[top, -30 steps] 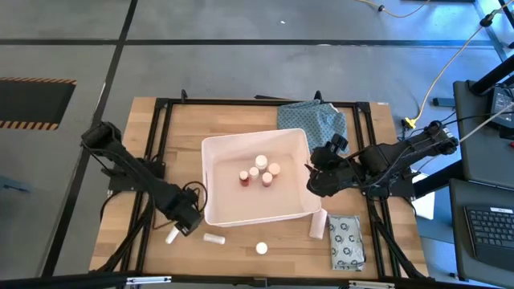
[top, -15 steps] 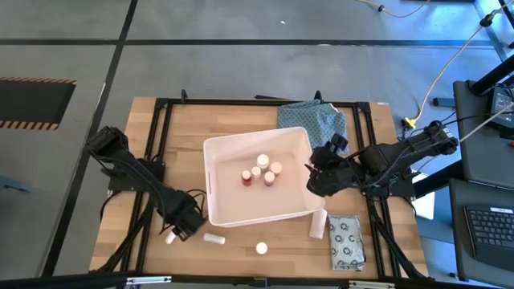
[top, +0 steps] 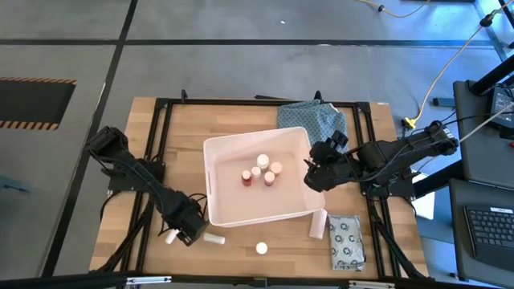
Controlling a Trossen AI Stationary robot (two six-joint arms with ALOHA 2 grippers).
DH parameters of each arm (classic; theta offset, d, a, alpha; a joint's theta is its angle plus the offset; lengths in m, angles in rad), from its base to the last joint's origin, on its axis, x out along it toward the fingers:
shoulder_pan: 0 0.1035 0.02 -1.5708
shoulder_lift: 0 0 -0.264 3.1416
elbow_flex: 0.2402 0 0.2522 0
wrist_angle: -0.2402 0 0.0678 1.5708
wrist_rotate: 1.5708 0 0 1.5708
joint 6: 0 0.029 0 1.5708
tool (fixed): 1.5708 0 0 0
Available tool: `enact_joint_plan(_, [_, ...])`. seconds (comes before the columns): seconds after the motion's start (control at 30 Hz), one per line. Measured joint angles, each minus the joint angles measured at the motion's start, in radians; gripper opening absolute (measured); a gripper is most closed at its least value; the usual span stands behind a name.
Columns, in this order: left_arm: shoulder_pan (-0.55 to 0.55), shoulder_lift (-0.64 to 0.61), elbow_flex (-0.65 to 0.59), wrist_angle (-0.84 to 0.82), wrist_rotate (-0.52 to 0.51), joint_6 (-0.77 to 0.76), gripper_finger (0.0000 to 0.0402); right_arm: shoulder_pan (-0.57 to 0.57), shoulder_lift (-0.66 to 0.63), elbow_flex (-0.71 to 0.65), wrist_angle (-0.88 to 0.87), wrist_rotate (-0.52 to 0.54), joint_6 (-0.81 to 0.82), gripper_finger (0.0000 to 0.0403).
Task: Pick & place medical supplies in basket/bin
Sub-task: Put the left white rolled gauze into the white bin
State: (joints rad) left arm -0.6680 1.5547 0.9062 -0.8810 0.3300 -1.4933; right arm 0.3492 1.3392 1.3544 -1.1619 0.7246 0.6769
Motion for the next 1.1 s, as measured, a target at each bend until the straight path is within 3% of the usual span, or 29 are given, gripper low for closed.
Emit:
enact_joint_plan(0.17, [-0.035,0.003,0.0,0.017,-0.076,-0.056,0.0223,0.0,0.0,0.0,0.005,0.015,-0.001,0.0267])
enact_joint_plan(0.37, [-0.072,0.053,0.0,0.019,-0.068,-0.142,0.0223,0.0,0.0,0.0,0.007,0.015,-0.001,0.0267])
enact_joint_plan(0.67, [-0.086,0.172,0.003,0.034,-0.011,-0.139,0.0217,0.0,0.0,0.0,0.008,0.016,-0.002,0.0267])
enact_joint_plan(0.97, [-0.051,0.174,0.005,0.04,0.004,-0.012,0.0118,0.0,0.001,0.0,0.008,0.017,-0.006,0.0267])
enact_joint_plan(1.1, [-0.027,0.148,0.023,-0.051,0.052,0.026,0.007,0.0,0.001,0.0,0.008,0.017,-0.008,0.0267])
